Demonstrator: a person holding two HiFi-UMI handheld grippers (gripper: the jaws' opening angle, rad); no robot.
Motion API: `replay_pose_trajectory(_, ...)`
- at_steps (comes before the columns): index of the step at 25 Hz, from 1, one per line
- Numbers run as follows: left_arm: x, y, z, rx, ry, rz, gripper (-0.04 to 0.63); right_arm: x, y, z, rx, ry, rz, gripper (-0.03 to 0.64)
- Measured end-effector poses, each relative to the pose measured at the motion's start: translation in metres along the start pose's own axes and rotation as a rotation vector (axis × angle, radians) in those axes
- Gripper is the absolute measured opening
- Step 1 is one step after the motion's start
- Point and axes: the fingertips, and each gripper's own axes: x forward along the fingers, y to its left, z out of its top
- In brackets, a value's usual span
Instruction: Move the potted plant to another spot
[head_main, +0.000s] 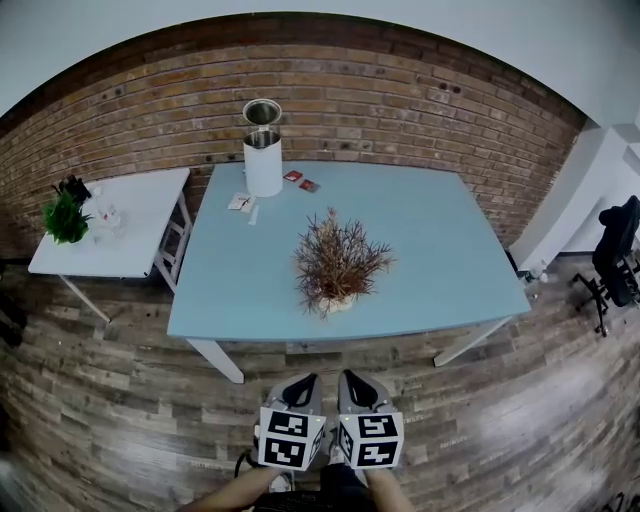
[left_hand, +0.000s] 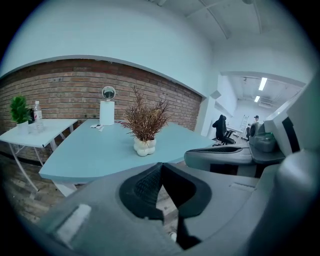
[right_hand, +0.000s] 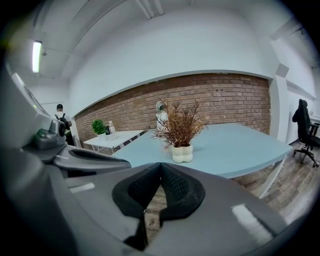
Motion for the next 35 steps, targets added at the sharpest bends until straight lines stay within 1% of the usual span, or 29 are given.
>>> replay_pose_trajectory(7,0.034,-0.002,0.008,0.000,0.030,0.071,-0.002,0.026,-0.029,0.006,-0.018,0.015,0.068,0.006)
replay_pose_trajectory(10,0.048,-0.003,0.015,0.000,0.024,0.105,-0.002,0.037,-0.043,0.008,-0.030,0.026,0.097,0.006)
replay_pose_trajectory(14,0.063,-0.002,0.027,-0.046,-0.018,0.148,-0.001,0.054,-0.058,0.014,-0.037,0.023,0.145,0.008)
replay_pose_trajectory(18,0.074,0.003,0.030,-0.068,-0.012,0.211,-0.002,0.069,-0.064,0.017,-0.080,0.033,0.193,0.016)
replay_pose_trajectory(22,0.077,0.008,0.035,-0.072,-0.012,0.247,-0.001,0.083,-0.064,0.018,-0.101,0.045,0.221,0.040)
replay_pose_trajectory(28,0.076,0.020,0.029,-0.097,-0.002,0.279,-0.002,0.110,-0.064,0.015,-0.131,0.054,0.214,0.107)
replay_pose_trajectory(32,0.078,0.029,0.026,-0.115,-0.003,0.278,-0.002,0.126,-0.065,0.014,-0.135,0.063,0.194,0.129)
replay_pose_trajectory(35,0.082,0.039,0.029,-0.106,-0.003,0.271,-0.002,0.139,-0.063,0.019,-0.134,0.058,0.178,0.153)
